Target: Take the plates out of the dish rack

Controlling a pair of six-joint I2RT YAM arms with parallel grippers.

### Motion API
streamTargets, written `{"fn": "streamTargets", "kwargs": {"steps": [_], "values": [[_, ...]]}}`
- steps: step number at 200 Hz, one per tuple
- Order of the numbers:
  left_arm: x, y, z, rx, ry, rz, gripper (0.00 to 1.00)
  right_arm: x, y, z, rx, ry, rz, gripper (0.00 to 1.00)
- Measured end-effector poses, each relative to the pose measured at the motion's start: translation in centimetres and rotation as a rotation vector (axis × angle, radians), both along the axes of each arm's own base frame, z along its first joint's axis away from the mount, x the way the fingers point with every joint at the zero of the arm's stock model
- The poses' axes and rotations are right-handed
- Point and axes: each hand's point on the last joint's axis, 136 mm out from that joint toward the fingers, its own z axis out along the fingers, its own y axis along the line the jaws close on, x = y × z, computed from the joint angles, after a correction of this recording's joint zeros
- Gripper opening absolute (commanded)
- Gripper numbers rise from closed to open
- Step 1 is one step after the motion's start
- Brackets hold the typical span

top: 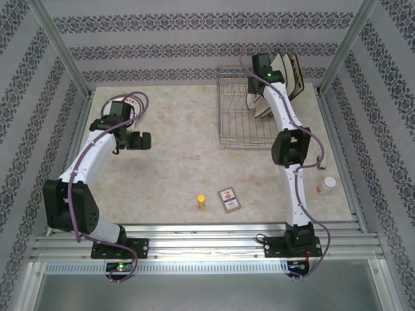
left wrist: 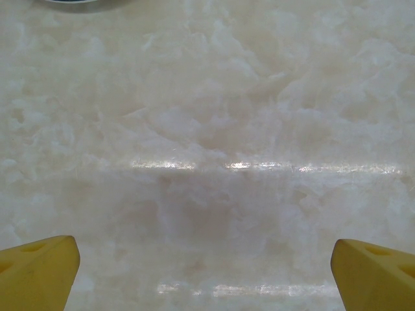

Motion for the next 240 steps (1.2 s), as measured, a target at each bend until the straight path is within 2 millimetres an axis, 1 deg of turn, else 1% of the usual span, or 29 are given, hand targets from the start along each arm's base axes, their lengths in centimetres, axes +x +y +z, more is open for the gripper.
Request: {"fn": "streamTargets", "kwargs": {"steps": [15, 27, 37, 41, 48, 66, 104, 116, 130, 144, 156, 173, 185, 199, 212, 225, 240], "values": [[0.0, 0.1, 0.0, 0.004, 0.0, 0.001, 1.0, 0.2, 0.1, 0.2, 0.003, -0.013, -0.004, 0.27], [0.0, 0.1, 0.0, 0.005, 0.0, 0.002, 1.0, 0.3, 0.3, 0.4, 0.005, -0.023, -0.004, 0.2], [0.0, 0.1, 0.0, 0.007, 0.0, 0.003, 1.0, 0.4, 0.4, 0.6, 0.006, -0.031, -0.005, 0.11], [0.0, 0.2, 0.0, 0.008, 0.0, 0.004, 1.0, 0.5, 0.6, 0.7, 0.007, -0.035, -0.005, 0.05], [0.0, 0.2, 0.0, 0.01, -0.001, 0.004, 1.0, 0.5, 0.4, 0.8, -0.004, -0.04, -0.016, 0.0], [0.0, 0.3, 0.0, 0.017, -0.001, 0.008, 1.0, 0.4, -0.1, 0.8, -0.017, -0.036, -0.03, 0.0], [0.0, 0.4, 0.0, 0.022, -0.001, 0.01, 1.0, 0.3, 0.1, 0.9, -0.029, -0.036, -0.031, 0.0], [0.0, 0.4, 0.0, 0.022, -0.001, 0.01, 1.0, 0.0, 0.1, 1.3, -0.034, -0.033, -0.029, 0.0], [0.0, 0.4, -0.2, 0.022, 0.004, 0.01, 1.0, -0.6, 0.1, 2.2, -0.043, -0.03, -0.026, 0.0], [0.1, 0.4, -0.5, 0.021, 0.013, 0.009, 1.0, -1.3, -0.3, 3.8, -0.062, -0.034, -0.025, 0.0], [0.1, 0.3, -0.8, 0.019, 0.023, 0.007, 1.0, -2.1, -0.7, 5.8, -0.08, -0.046, -0.026, 0.0], [0.1, 0.2, -1.2, 0.013, 0.036, 0.005, 1.0, -3.7, -1.1, 9.5, -0.101, -0.078, -0.023, 0.0], [0.2, 0.2, -1.3, 0.013, 0.038, 0.005, 1.0, -4.9, -0.7, 12.1, -0.096, -0.107, -0.007, 0.0], [0.2, 0.2, -1.3, 0.014, 0.038, 0.005, 1.0, -6.9, 0.3, 15.4, -0.093, -0.145, 0.023, 0.0], [0.2, 0.2, -1.3, 0.014, 0.038, 0.005, 1.0, -9.2, 1.2, 17.8, -0.084, -0.17, 0.054, 0.0], [0.2, 0.2, -1.3, 0.014, 0.038, 0.005, 1.0, -11.6, 2.0, 19.5, -0.061, -0.185, 0.09, 0.0], [0.2, 0.2, -1.3, 0.014, 0.038, 0.005, 1.0, -14.1, 2.9, 20.1, -0.011, -0.187, 0.135, 0.0]]}}
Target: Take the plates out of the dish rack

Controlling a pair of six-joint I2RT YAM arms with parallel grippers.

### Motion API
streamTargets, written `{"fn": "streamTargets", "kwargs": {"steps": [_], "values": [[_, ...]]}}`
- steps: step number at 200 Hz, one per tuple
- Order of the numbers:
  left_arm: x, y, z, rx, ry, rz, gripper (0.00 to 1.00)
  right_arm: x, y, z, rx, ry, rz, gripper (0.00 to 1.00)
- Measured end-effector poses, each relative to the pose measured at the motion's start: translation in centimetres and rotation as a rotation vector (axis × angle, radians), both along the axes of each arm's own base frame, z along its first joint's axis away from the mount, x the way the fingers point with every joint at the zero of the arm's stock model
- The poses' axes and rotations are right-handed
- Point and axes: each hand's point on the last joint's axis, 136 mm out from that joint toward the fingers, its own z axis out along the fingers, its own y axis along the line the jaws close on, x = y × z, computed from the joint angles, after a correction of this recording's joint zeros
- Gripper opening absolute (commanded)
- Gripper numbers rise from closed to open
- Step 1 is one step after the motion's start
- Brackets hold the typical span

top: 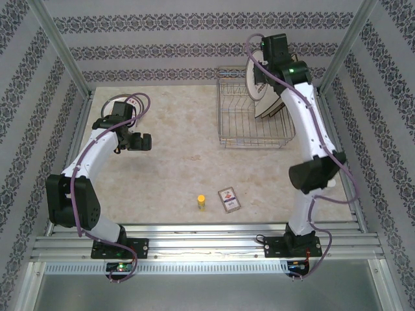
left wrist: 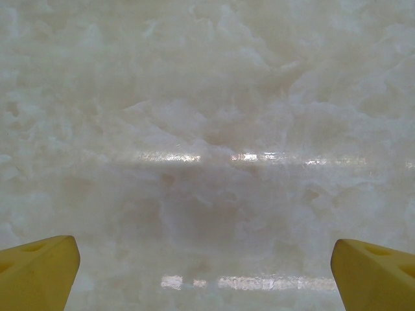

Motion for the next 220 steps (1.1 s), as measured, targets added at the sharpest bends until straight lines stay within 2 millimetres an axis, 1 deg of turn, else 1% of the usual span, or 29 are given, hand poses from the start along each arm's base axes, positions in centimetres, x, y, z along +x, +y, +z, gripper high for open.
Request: {"fn": "streamTargets", "kwargs": {"steps": [7, 20, 31, 51, 61, 74, 98, 113, 127, 147, 166, 189, 208, 220], "values": [[0.0, 0.0, 0.0, 0.0, 0.0, 0.0, 1.0, -1.2, 0.3, 0.0, 0.038, 0.002, 0.024, 0.0], [0.0, -0.1, 0.0, -0.003, 0.0, -0.001, 1.0, -3.1, 0.6, -0.8, 0.125, 0.017, 0.06, 0.0], [0.0, -0.1, 0.0, -0.007, 0.0, -0.003, 1.0, -4.6, 1.0, -2.0, 0.222, 0.04, 0.097, 0.0], [0.0, -0.3, 0.0, -0.016, 0.0, -0.007, 1.0, -6.4, 2.3, -4.8, 0.404, 0.082, 0.159, 0.0], [0.0, -0.3, 0.0, -0.019, -0.002, -0.008, 1.0, -7.0, 3.5, -6.4, 0.508, 0.109, 0.194, 0.0], [0.1, -0.5, 0.1, -0.026, -0.005, -0.01, 1.0, -7.9, 5.7, -8.5, 0.639, 0.15, 0.258, 0.0], [0.1, -0.7, 0.4, -0.04, -0.016, -0.016, 1.0, -9.6, 9.5, -11.9, 0.81, 0.227, 0.367, 0.0], [0.1, -0.9, 0.6, -0.05, -0.031, -0.02, 1.0, -10.8, 11.4, -13.3, 0.878, 0.265, 0.42, 0.0], [0.1, -1.2, 0.9, -0.067, -0.042, -0.024, 1.0, -11.6, 12.6, -13.9, 0.922, 0.281, 0.46, 0.0], [0.2, -1.8, 1.4, -0.101, -0.063, -0.037, 1.0, -12.1, 13.9, -14.2, 0.966, 0.283, 0.506, 0.0], [0.2, -2.9, 2.1, -0.165, -0.093, -0.059, 1.0, -11.7, 14.6, -14.5, 0.991, 0.28, 0.526, 0.0], [0.6, -4.9, 3.5, -0.277, -0.151, -0.098, 1.0, -11.2, 15.5, -15.5, 1.002, 0.292, 0.537, 0.0], [0.9, -6.6, 4.5, -0.388, -0.195, -0.134, 1.0, -11.3, 16.2, -16.4, 1.007, 0.32, 0.539, 0.0], [1.1, -7.7, 5.1, -0.466, -0.219, -0.151, 1.0, -11.3, 16.7, -16.6, 1.011, 0.332, 0.542, 0.0]]}}
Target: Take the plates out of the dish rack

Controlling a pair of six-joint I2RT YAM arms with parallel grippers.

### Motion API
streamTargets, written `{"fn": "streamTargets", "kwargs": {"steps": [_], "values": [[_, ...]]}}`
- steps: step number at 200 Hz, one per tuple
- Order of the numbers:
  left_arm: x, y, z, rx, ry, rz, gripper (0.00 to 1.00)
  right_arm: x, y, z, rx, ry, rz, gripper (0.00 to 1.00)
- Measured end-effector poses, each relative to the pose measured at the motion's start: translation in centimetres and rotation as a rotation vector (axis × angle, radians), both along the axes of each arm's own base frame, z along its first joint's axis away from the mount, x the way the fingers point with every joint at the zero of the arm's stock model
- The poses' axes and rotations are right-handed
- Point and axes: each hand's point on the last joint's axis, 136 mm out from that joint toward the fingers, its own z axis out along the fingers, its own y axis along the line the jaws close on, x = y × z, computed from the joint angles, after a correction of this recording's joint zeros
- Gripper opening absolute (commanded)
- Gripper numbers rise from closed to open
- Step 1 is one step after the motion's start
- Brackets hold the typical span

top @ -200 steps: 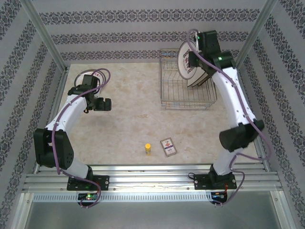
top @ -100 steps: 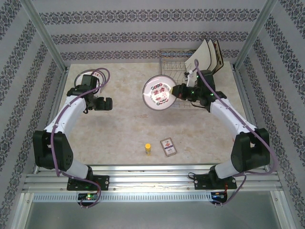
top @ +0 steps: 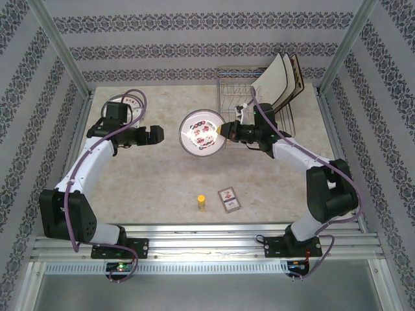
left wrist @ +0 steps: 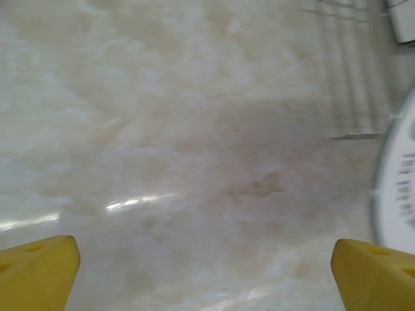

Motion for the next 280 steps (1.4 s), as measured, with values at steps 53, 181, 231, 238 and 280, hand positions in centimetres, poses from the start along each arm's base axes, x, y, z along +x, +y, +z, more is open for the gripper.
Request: {"fn": "streamTargets", "kwargs": {"steps": [53, 181, 231, 238, 280], "values": [[0.4, -3.5, 0.8, -0.317, -0.057, -0.064, 1.0, 1.0, 2.1, 1.2, 0.015, -0.028, 0.035, 0.0], [1.7, -5.6, 1.2, -0.564, -0.086, -0.128, 0.34, 3.1, 7.2, 2.9, 0.046, -0.052, 0.106, 0.0], [1.8, -5.1, 1.7, -0.611, -0.076, -0.114, 0.0, 3.3, 7.4, 3.4, 0.049, -0.069, 0.113, 0.0], [1.8, -4.9, 1.7, -0.618, -0.07, -0.108, 0.0, 3.2, 7.5, 3.5, 0.05, -0.072, 0.116, 0.0], [1.9, -4.7, 1.9, -0.639, -0.067, -0.099, 0.0, 3.4, 7.8, 3.6, 0.05, -0.074, 0.118, 0.16]]}}
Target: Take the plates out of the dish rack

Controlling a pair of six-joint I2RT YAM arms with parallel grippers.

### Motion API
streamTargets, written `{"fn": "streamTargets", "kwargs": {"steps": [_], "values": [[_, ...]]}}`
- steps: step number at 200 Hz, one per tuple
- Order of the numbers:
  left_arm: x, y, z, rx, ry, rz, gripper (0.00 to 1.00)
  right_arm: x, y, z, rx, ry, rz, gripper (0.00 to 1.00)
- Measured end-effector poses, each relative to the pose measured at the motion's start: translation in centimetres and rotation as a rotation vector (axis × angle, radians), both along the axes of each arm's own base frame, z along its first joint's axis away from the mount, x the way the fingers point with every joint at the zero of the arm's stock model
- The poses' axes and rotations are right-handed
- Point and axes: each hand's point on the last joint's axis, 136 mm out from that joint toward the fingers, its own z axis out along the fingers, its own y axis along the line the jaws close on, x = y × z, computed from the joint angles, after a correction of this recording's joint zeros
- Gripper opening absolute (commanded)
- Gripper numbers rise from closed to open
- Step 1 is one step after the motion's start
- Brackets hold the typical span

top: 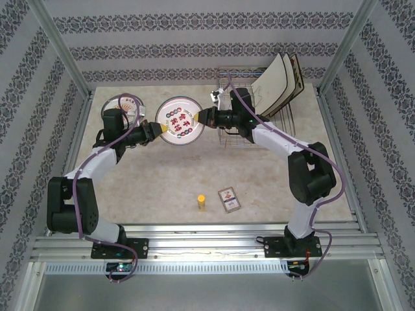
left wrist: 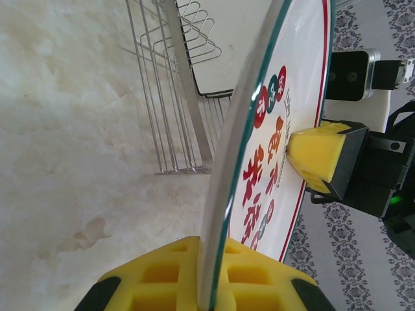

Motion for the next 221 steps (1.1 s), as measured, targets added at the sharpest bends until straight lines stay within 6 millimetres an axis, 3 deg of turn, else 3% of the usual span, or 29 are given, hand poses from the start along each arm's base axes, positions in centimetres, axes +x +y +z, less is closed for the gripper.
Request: {"fn": "streamTargets", "kwargs": {"steps": [18, 62, 92, 130, 166, 194, 221], "values": [[0.1, 0.1, -0.1, -0.005, -0.014, 0.007, 0.0, -0.1, 0.0, -0.3, -0.008, 0.018, -0.004, 0.43], [0.5, 1.0, -0.2, -0.009, -0.023, 0.044, 0.0, 0.0, 0.1, 0.1, -0.032, 0.017, -0.008, 0.97], [1.0, 1.9, -0.2, -0.017, -0.028, 0.081, 0.0, 0.7, -1.3, -1.1, -0.102, 0.041, -0.057, 0.98], [1.7, 5.2, -1.0, -0.018, -0.002, 0.197, 0.0, 1.9, -7.4, -3.0, -0.368, 0.047, -0.233, 0.98], [3.0, 10.7, -2.0, 0.012, 0.023, 0.403, 0.0, 0.9, -14.3, -0.3, -0.643, -0.04, -0.383, 0.98], [4.0, 15.7, -2.8, 0.016, 0.043, 0.573, 0.0, -1.4, -18.7, 2.1, -0.77, -0.099, -0.459, 0.98], [5.6, 20.0, -5.2, 0.006, 0.104, 0.697, 0.0, -4.0, -22.1, 2.6, -0.843, -0.095, -0.505, 0.98]]}}
